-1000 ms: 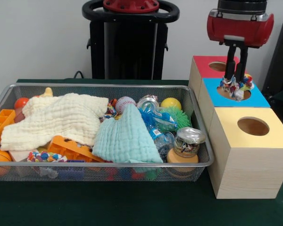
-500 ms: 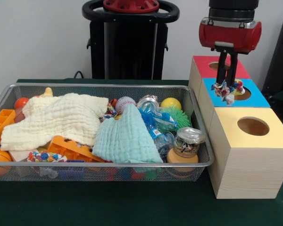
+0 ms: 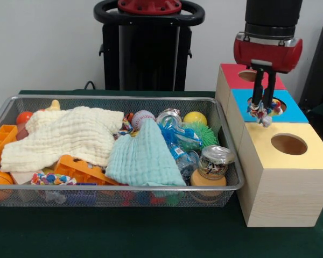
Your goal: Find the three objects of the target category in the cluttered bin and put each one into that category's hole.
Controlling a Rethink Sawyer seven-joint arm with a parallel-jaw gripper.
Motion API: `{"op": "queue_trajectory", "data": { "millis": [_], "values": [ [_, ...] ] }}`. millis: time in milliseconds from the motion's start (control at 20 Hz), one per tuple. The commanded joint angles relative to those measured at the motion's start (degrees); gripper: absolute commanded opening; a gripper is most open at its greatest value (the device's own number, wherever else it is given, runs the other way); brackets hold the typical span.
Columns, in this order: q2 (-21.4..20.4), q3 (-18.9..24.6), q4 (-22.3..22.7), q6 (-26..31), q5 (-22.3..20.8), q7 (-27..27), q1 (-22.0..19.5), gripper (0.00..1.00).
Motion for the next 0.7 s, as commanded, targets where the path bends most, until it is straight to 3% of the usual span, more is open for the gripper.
{"op": "queue_trajectory", "data": {
  "millis": [50, 350, 700],
  "values": [
    [4.8, -0.1, -3.1, 2.9, 0.8, 15.2, 3.1, 0.0],
    [7.4, -2.4, -7.4, 6.0, 2.0, 17.0, 5.0, 0.0],
    [9.4, -2.9, -11.7, 8.9, 2.6, 16.3, 3.5, 0.0]
  ]
}}
